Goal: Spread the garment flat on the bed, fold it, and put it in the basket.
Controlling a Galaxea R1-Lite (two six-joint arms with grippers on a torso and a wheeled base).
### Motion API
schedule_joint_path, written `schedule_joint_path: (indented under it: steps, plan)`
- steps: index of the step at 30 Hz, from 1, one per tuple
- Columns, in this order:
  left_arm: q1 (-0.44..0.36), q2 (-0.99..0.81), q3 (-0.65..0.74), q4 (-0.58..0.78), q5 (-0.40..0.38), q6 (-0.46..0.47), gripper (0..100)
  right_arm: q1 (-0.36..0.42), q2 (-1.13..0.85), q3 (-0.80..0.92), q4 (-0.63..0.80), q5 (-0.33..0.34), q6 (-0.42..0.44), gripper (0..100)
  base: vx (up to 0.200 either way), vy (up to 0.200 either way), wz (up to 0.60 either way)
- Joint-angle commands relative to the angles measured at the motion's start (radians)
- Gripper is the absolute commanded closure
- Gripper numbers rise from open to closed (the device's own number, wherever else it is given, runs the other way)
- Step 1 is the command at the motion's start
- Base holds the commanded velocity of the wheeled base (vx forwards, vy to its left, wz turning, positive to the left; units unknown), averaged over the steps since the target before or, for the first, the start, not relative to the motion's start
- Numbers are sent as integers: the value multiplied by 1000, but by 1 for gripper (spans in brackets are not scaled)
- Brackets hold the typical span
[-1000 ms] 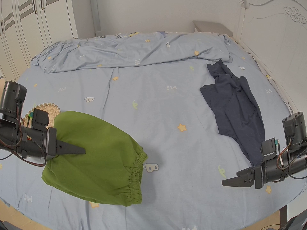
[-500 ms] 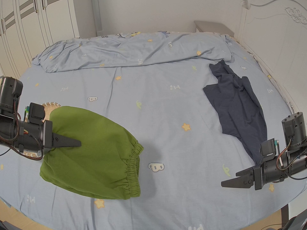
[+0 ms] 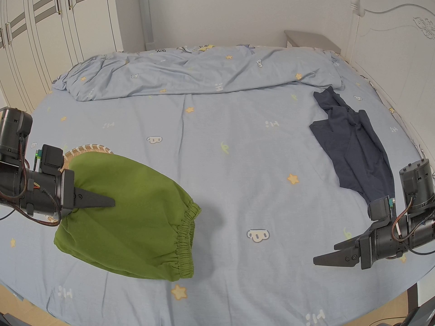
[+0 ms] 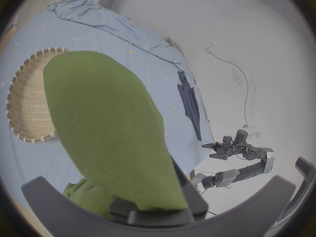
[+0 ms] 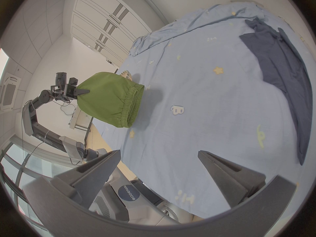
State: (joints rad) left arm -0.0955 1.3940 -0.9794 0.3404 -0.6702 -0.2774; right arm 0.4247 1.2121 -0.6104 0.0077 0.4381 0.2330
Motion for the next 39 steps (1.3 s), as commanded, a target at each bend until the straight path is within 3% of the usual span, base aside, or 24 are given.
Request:
schedule_joint_path:
  steps: [1, 8, 14, 17, 18, 20, 26, 30, 37, 39]
  plan:
    - [-1, 2, 1, 0, 0, 0, 100, 0, 0, 0, 0, 1, 0, 0, 0, 200, 0]
    - [-3, -1, 8, 0, 1, 1, 100, 2, 1, 0, 0, 1, 0, 0, 0, 171, 0]
    - [-35, -49, 37, -8, -2, 87, 100, 2, 0, -2, 0, 1, 0, 0, 0, 0, 0]
    - [-69, -70, 30, -8, -8, 116, 100, 0, 1, -2, 0, -1, 0, 0, 0, 0, 0]
    - [-128, -82, 21, -9, -6, 124, 100, 0, 3, -2, 0, 1, 0, 0, 0, 0, 0]
    - [-162, -96, 11, -11, -8, 124, 100, 0, 4, -2, -2, 1, 0, 0, 0, 0, 0]
    - [-216, -107, -5, -11, -5, 176, 100, 0, 6, -3, -3, -1, 0, 0, 0, 0, 0]
    - [-158, -92, -38, -12, -2, 322, 100, 0, 0, -2, -3, -2, -4, 0, 0, 0, 0]
    - [-39, -78, -96, -32, 1, 333, 100, -9, -9, -8, -3, -22, -7, 0, 0, 0, 0]
    - [19, -38, -111, -130, -5, 333, 100, 0, -14, -8, -3, -41, -7, 0, 0, 0, 0]
